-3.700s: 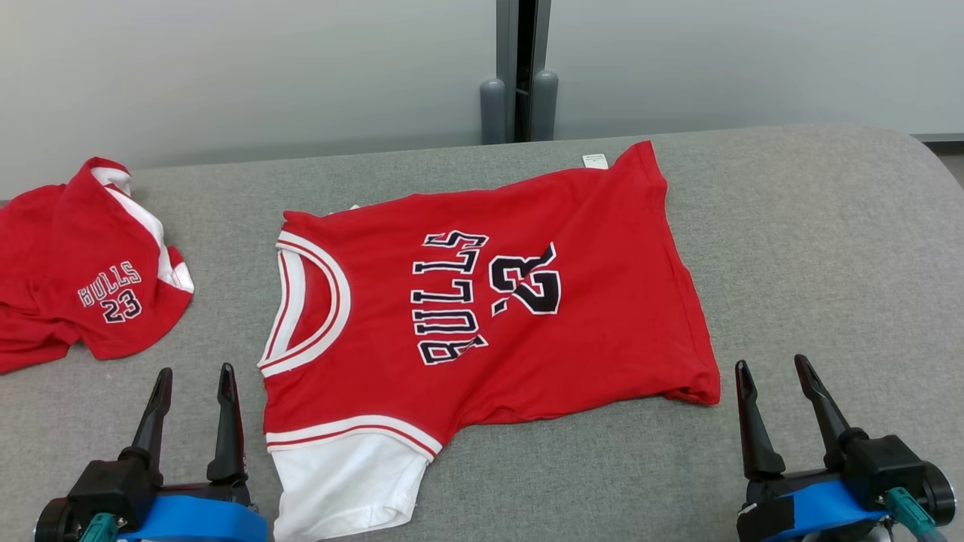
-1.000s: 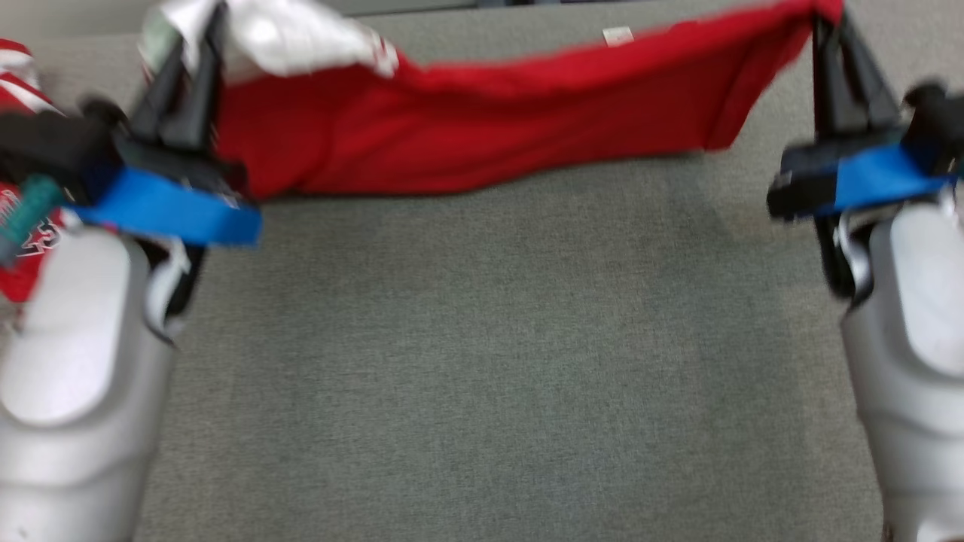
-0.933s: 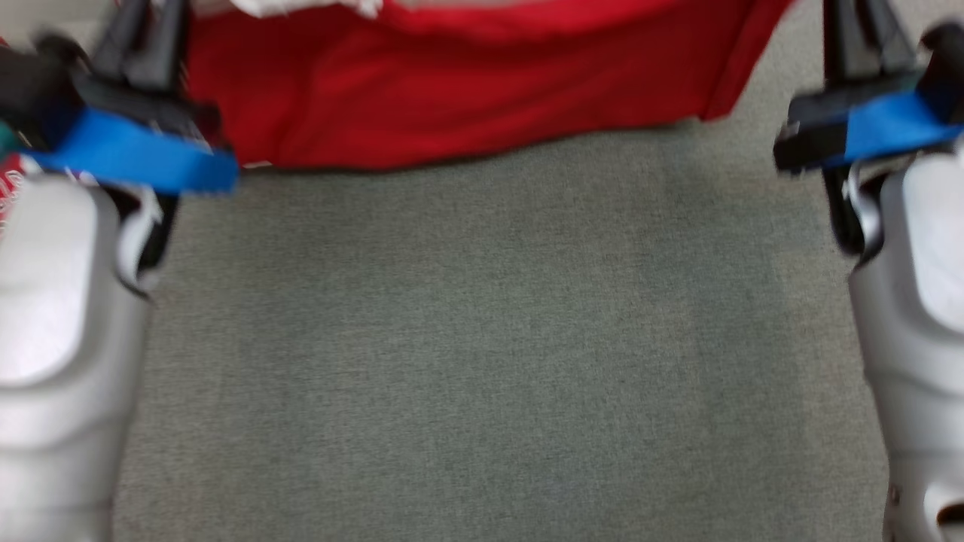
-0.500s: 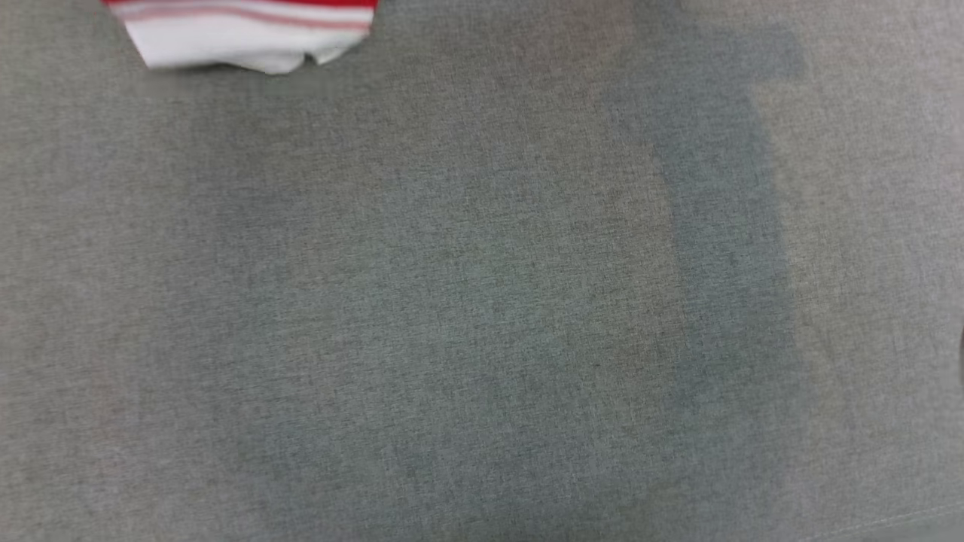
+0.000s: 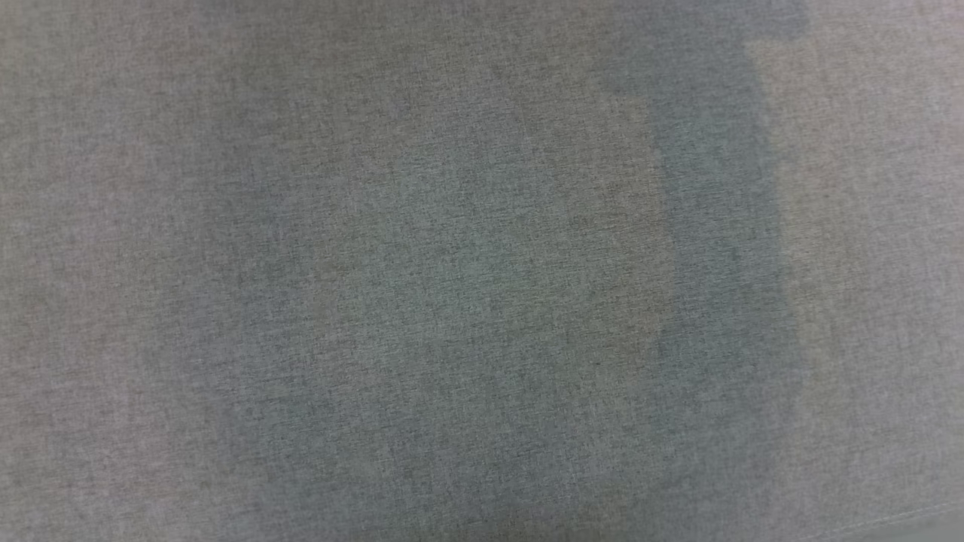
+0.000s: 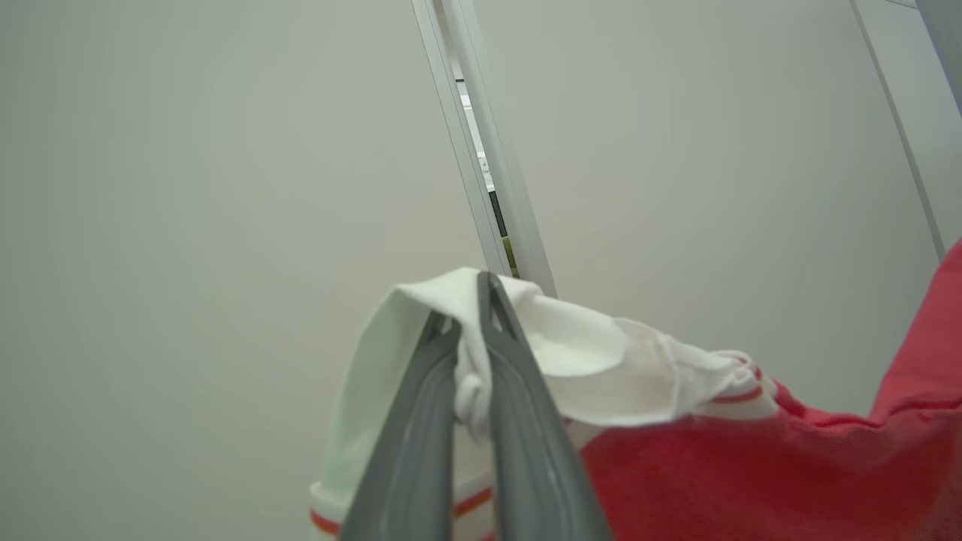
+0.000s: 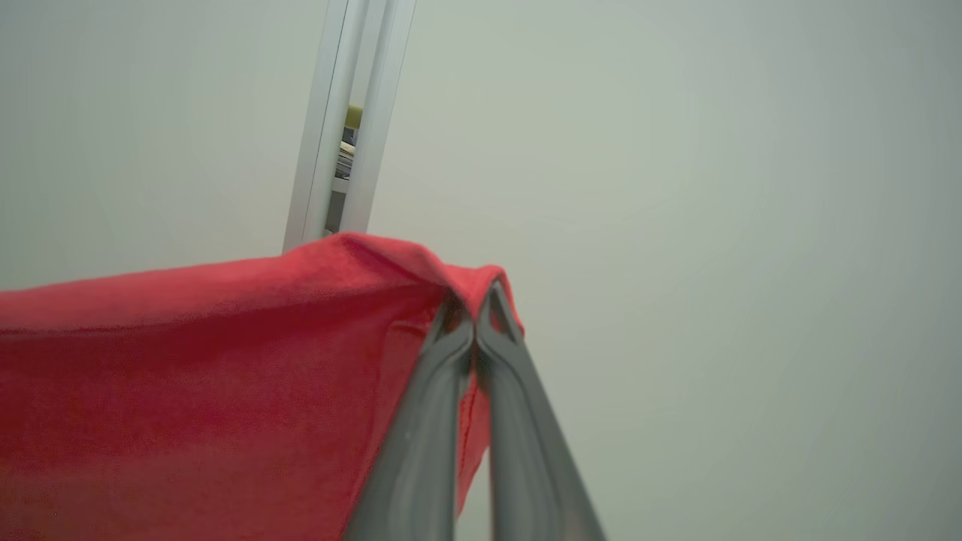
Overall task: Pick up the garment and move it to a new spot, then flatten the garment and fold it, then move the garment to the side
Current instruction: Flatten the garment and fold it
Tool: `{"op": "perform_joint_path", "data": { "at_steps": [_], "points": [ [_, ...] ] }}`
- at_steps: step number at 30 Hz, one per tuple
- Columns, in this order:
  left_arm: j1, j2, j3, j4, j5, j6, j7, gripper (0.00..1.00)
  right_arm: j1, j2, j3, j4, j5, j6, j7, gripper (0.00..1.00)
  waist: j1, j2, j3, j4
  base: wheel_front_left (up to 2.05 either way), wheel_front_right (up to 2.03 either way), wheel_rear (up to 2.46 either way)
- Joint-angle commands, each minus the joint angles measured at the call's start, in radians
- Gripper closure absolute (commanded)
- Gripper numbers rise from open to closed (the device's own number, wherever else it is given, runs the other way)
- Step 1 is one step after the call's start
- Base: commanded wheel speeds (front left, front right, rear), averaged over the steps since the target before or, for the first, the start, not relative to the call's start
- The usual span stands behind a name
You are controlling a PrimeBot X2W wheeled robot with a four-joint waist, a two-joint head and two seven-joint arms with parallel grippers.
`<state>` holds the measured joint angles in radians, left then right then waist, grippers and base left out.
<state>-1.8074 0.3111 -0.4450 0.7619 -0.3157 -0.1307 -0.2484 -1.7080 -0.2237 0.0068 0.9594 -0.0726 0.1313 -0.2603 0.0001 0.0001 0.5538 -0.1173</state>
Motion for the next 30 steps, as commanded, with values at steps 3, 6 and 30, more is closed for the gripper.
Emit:
{"op": "perform_joint_path", "data": {
  "at_steps": [3, 6, 30],
  "points": [
    [0.053, 0.016, -0.010, -0.004, -0.036, 0.001, -0.013, 1.00, 0.077, -0.009, 0.014, -0.050, 0.006, -0.001, -0.006, 1.00, -0.0001, -0.0001, 0.018, 0.014, 0.00, 0.00, 0.00],
    [0.127, 0.027, -0.010, -0.033, -0.053, 0.001, -0.016, 1.00, 0.153, -0.014, 0.024, -0.109, 0.029, -0.001, -0.006, 1.00, -0.0001, -0.0001, 0.019, 0.027, 0.00, 0.00, 0.00],
    [1.336, -0.054, 0.217, -0.531, -0.092, 0.086, -0.017, 1.00, 1.230, -0.011, 0.058, -0.587, 0.224, -0.001, -0.006, 1.00, -0.0001, -0.0001, -0.217, 0.082, 0.00, 0.00, 0.00]
  ]
}}
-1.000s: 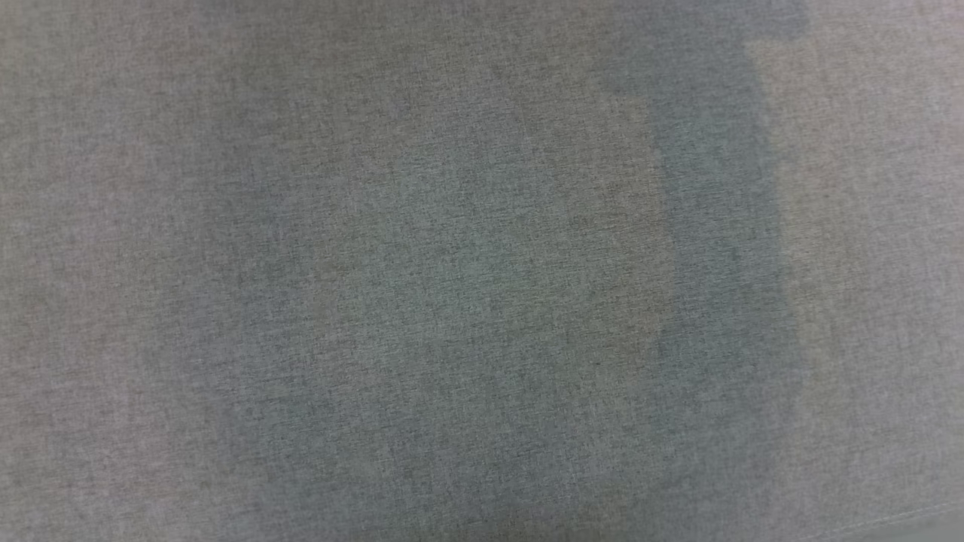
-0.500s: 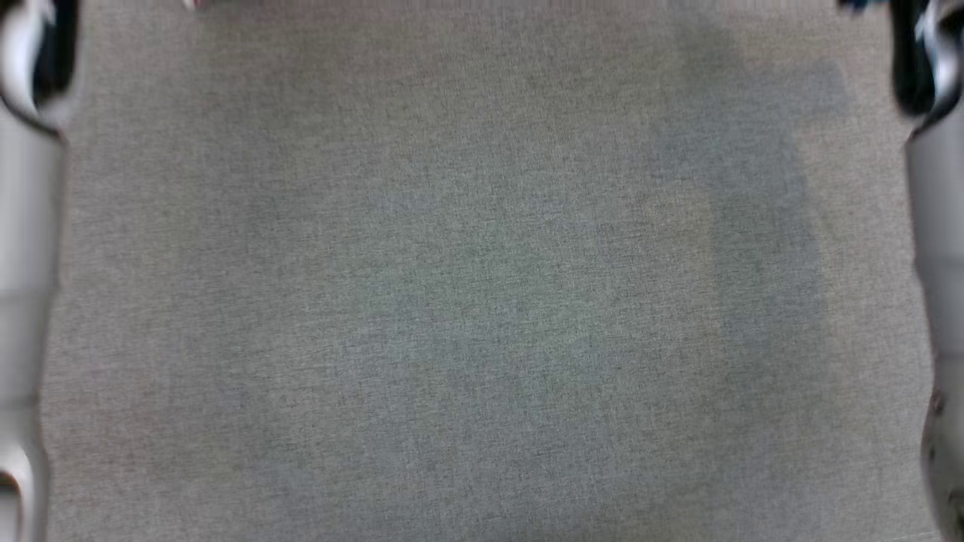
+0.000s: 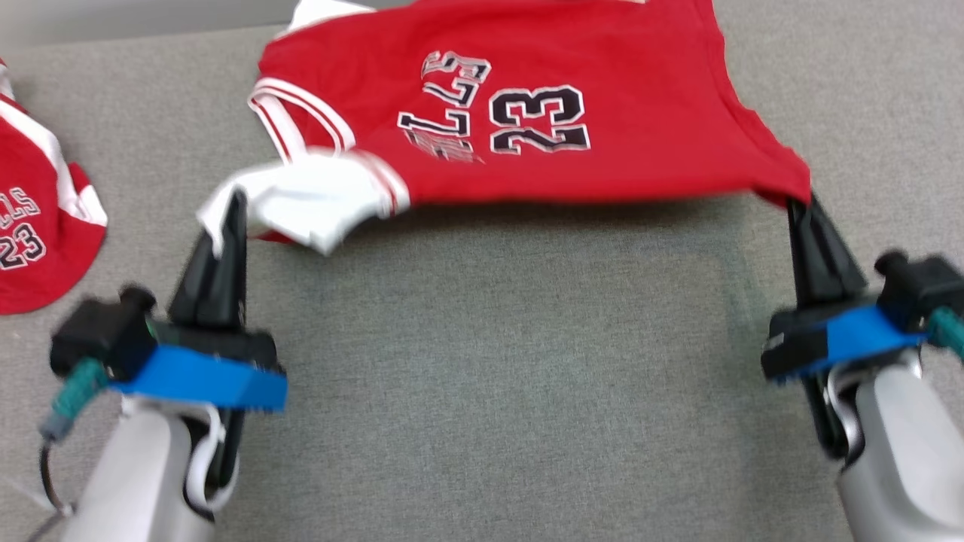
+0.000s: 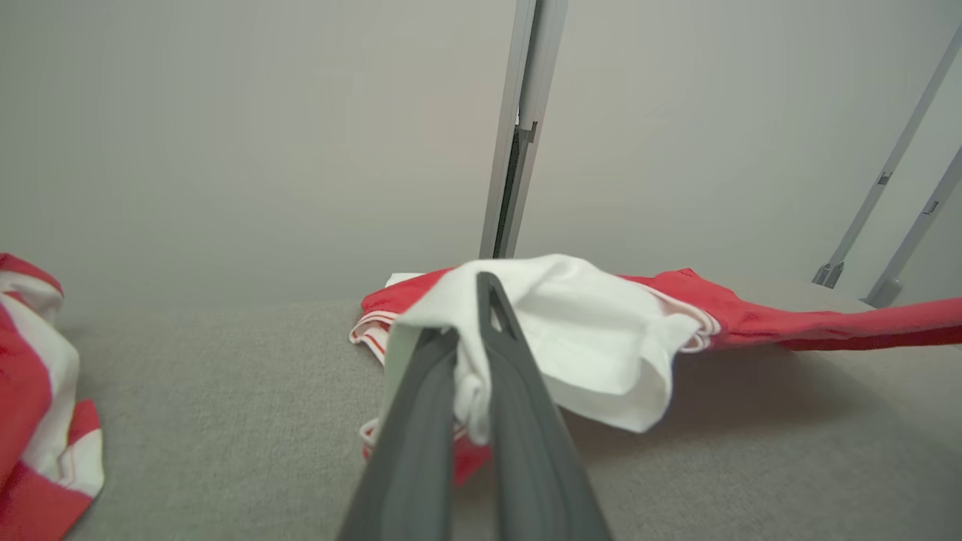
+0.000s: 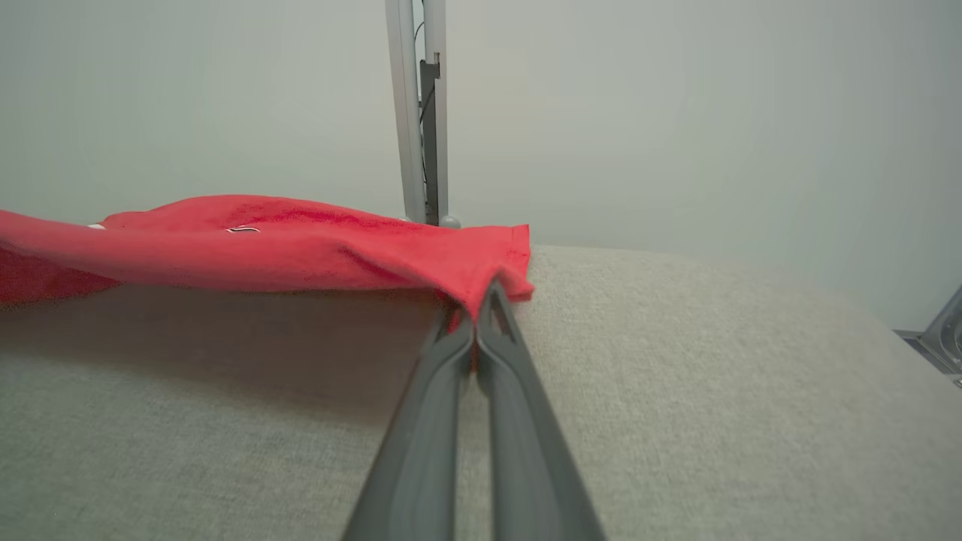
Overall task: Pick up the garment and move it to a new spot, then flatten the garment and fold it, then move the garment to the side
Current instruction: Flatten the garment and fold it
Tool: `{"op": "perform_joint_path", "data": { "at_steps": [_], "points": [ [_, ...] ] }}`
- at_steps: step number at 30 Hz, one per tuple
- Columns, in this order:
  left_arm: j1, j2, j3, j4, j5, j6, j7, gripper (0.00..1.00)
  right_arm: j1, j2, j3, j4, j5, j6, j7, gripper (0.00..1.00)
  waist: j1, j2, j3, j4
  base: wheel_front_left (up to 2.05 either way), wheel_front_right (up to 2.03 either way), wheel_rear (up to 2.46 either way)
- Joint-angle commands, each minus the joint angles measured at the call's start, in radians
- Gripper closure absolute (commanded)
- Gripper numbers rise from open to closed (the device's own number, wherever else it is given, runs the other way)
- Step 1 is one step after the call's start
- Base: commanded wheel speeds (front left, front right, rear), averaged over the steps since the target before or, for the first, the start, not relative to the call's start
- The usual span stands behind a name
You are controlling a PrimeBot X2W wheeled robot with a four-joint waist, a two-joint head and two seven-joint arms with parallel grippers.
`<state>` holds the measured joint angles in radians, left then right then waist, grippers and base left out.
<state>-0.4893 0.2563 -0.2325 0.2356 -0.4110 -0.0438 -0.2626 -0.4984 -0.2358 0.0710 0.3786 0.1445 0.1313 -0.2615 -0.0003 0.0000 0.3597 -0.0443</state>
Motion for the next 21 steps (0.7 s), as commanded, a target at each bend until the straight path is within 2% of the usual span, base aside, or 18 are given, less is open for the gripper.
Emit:
{"op": "perform_joint_path", "data": {
  "at_steps": [1, 10, 21],
  "points": [
    [0.057, -0.009, 0.013, -0.013, 0.000, 0.002, -0.003, 1.00, 0.059, 0.006, -0.007, -0.009, 0.017, -0.001, -0.005, 1.00, 0.0003, 0.0000, -0.035, 0.011, 0.00, 0.00, 0.00],
    [0.368, -0.071, 0.058, -0.030, -0.006, 0.006, -0.003, 1.00, 0.356, 0.032, -0.007, -0.037, 0.038, -0.001, -0.005, 1.00, 0.0003, 0.0000, -0.134, 0.016, 0.00, 0.00, 0.00],
    [0.614, -0.131, 0.094, -0.039, -0.014, 0.018, -0.003, 1.00, 0.582, 0.035, -0.003, -0.095, 0.058, -0.001, 0.022, 1.00, 0.0003, 0.0000, -0.222, 0.013, 0.00, 0.00, 0.00]
  ]
}}
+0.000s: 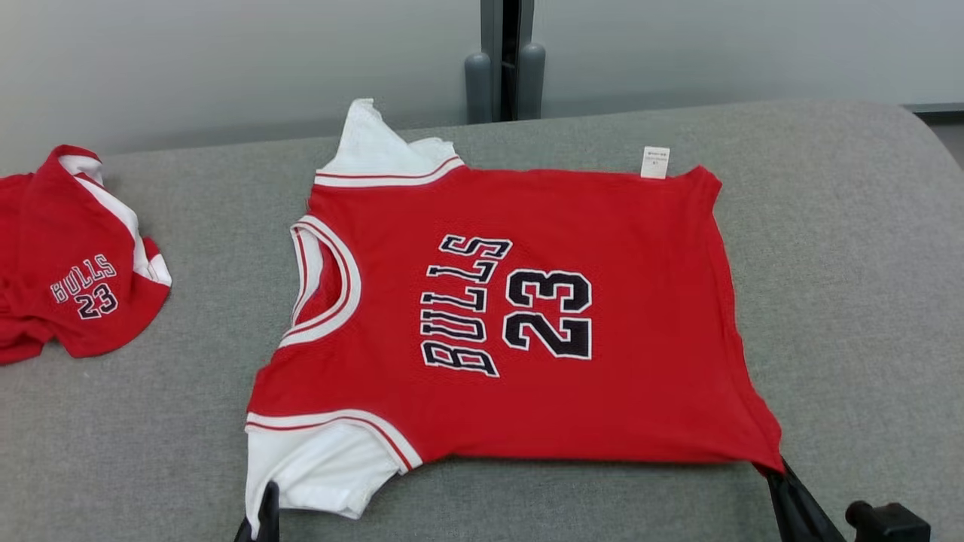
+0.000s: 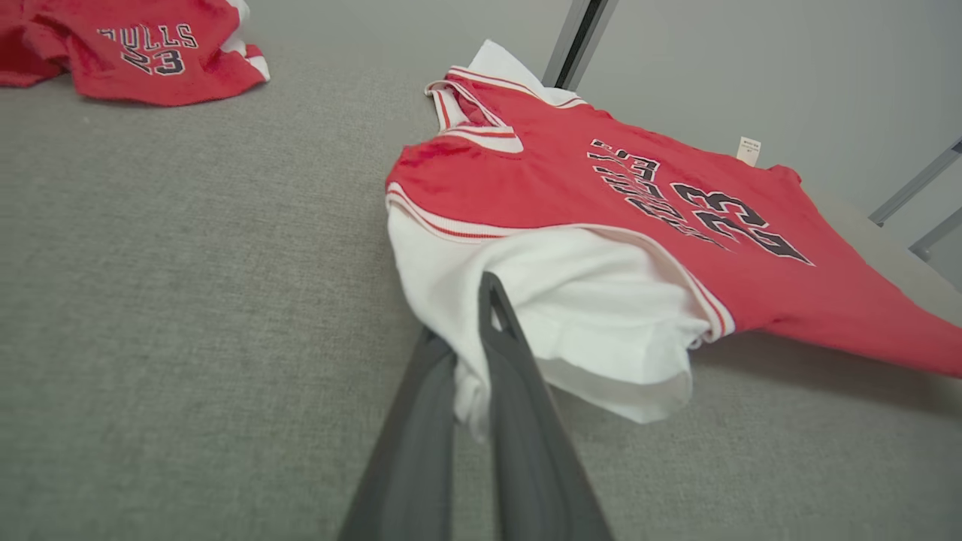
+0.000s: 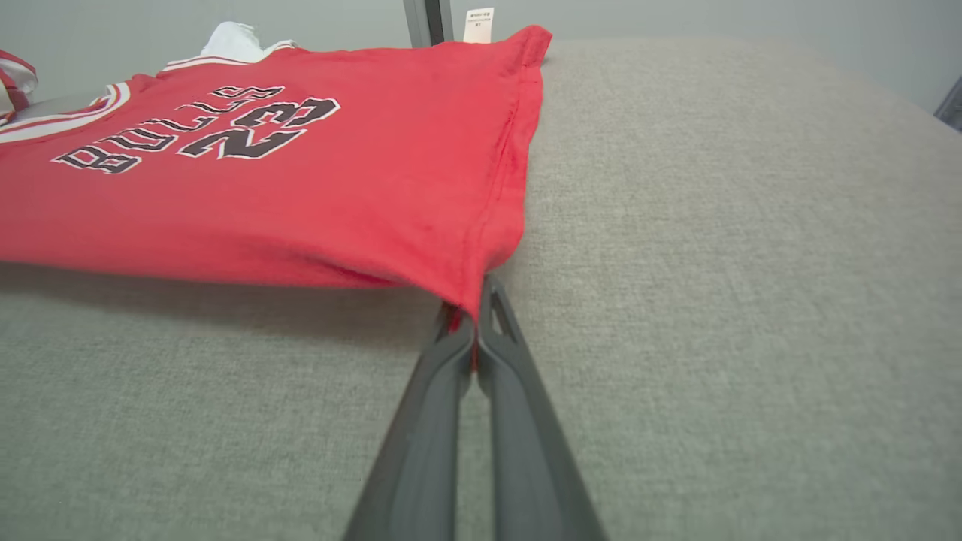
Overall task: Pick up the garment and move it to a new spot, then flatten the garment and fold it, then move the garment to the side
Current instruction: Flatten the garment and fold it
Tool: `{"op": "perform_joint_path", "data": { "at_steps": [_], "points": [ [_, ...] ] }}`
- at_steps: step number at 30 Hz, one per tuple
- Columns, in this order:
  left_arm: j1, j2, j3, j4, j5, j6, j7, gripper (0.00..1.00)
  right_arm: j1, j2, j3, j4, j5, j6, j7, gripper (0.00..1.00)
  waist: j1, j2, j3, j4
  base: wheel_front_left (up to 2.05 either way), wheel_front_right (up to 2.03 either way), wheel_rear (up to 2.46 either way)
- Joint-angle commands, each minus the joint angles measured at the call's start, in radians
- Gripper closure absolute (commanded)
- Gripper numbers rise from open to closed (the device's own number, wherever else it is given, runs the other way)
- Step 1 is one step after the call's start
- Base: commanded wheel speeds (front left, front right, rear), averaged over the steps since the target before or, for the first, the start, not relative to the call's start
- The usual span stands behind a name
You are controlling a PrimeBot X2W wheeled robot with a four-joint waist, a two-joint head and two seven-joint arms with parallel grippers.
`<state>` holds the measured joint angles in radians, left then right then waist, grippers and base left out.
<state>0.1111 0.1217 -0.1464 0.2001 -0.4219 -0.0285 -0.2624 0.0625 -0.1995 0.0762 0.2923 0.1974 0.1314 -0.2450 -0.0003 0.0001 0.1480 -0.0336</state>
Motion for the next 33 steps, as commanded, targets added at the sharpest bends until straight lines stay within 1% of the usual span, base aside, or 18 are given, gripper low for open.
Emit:
{"op": "perform_joint_path", "data": {
  "at_steps": [1, 5, 9, 19, 33],
  "points": [
    [0.026, 0.001, 0.008, -0.004, -0.003, -0.001, -0.003, 1.00, 0.040, 0.002, -0.010, -0.019, 0.008, -0.001, 0.012, 1.00, 0.0003, -0.0001, -0.015, 0.005, 0.00, 0.00, 0.00],
    [0.047, -0.008, 0.005, -0.005, 0.006, -0.009, -0.003, 1.00, 0.091, 0.009, -0.030, -0.066, 0.014, -0.001, 0.039, 1.00, 0.0003, -0.0001, -0.025, 0.008, 0.00, 0.00, 0.00],
    [0.024, -0.009, 0.004, -0.010, 0.017, -0.019, -0.003, 1.00, 0.099, 0.009, -0.043, -0.089, -0.001, -0.001, 0.060, 1.00, 0.0003, -0.0001, -0.031, 0.006, 0.00, 0.00, 0.00],
    [-0.086, 0.049, -0.024, 0.043, 0.072, -0.053, -0.003, 1.00, 0.029, 0.004, -0.016, -0.073, -0.009, -0.001, 0.104, 1.00, 0.0003, -0.0001, -0.028, 0.001, 0.00, 0.00, 0.00],
    [-0.294, 0.124, -0.071, 0.160, 0.103, -0.088, -0.003, 1.00, -0.146, -0.038, 0.033, -0.002, -0.005, -0.001, 0.130, 1.00, 0.0003, -0.0001, 0.050, -0.022, 0.00, 0.00, 0.00]
  ]
}}
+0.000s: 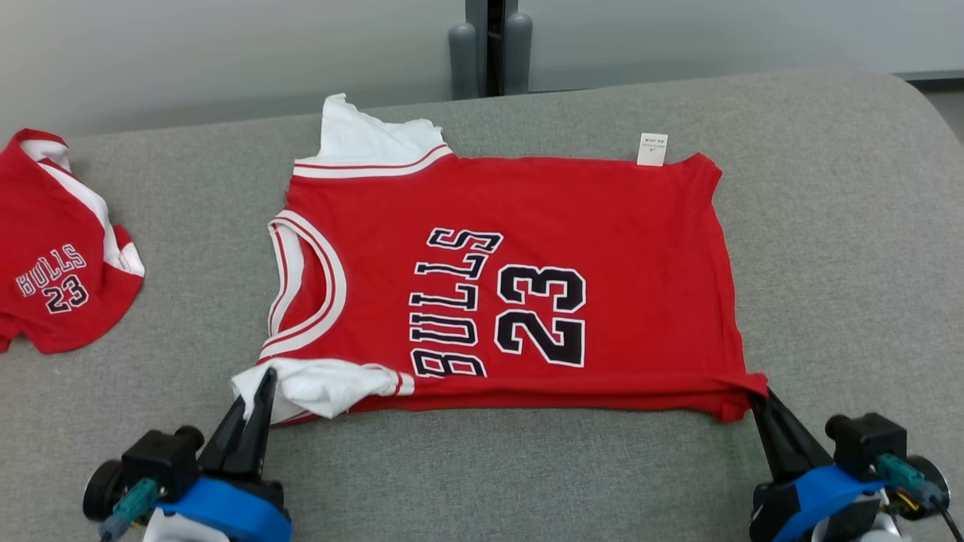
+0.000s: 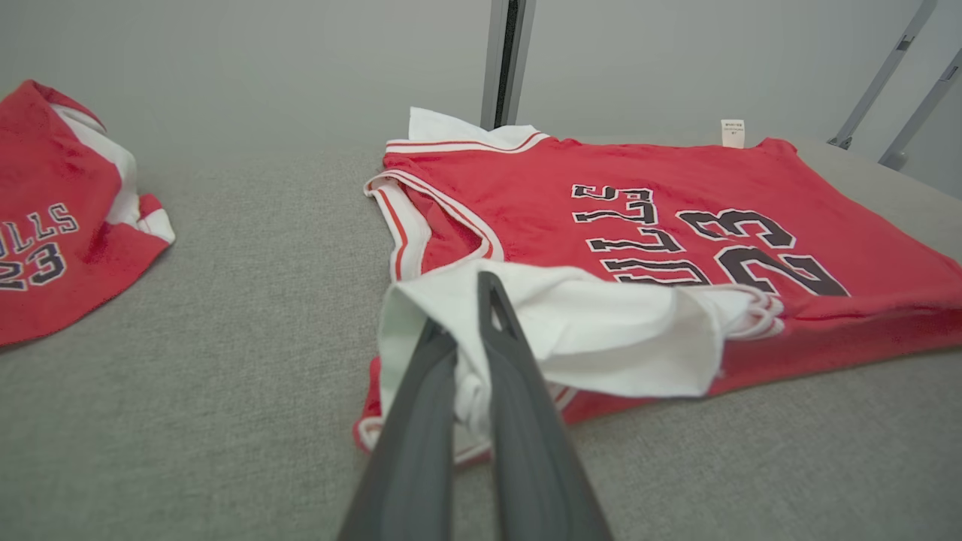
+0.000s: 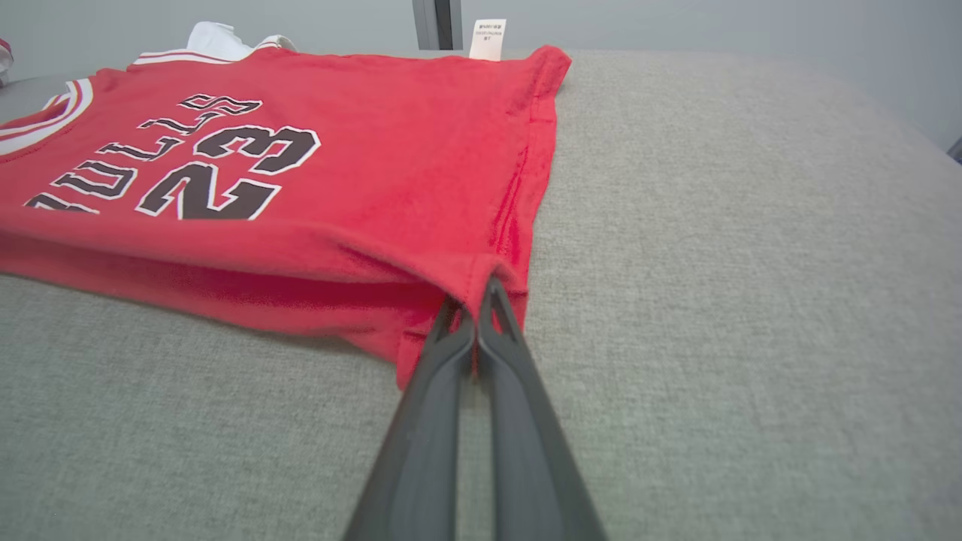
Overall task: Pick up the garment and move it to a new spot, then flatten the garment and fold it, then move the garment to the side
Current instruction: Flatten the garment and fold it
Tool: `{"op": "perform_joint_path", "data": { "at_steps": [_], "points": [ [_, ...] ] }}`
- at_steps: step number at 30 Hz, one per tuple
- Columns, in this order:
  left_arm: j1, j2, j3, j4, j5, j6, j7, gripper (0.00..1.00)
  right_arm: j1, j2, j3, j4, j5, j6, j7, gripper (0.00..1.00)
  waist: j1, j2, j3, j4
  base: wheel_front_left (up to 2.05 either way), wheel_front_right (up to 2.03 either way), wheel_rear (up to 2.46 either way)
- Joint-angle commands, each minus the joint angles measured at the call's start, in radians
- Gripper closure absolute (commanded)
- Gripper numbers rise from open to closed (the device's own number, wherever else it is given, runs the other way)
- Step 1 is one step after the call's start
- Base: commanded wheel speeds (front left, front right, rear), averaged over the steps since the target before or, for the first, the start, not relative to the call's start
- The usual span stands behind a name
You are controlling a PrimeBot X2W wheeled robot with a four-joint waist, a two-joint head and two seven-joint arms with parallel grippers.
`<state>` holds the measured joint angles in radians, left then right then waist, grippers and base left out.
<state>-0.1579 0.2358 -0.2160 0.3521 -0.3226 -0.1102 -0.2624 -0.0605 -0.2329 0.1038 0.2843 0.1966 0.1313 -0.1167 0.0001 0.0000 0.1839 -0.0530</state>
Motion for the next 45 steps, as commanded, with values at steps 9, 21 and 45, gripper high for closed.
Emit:
{"op": "perform_joint_path", "data": {
  "at_steps": [9, 21, 45],
  "points": [
    [-0.190, 0.038, -0.043, 0.101, 0.004, -0.014, -0.002, 1.00, -0.170, -0.018, 0.028, 0.089, -0.015, -0.001, -0.010, 1.00, -0.0001, 0.0000, 0.075, -0.009, 0.00, 0.00, 0.00],
    [-0.245, 0.029, -0.041, 0.136, 0.008, -0.018, -0.004, 0.00, -0.203, 0.006, 0.025, 0.172, -0.034, -0.001, -0.072, 0.00, -0.0001, 0.0000, 0.087, -0.012, 0.00, 0.00, 0.00],
    [-0.118, -0.020, 0.038, 0.198, 0.013, -0.008, -0.003, 0.00, -0.210, 0.066, 0.008, 0.283, -0.069, -0.001, -0.080, 0.00, -0.0001, 0.0000, 0.101, -0.006, 0.00, 0.00, 0.00]
  ]
}}
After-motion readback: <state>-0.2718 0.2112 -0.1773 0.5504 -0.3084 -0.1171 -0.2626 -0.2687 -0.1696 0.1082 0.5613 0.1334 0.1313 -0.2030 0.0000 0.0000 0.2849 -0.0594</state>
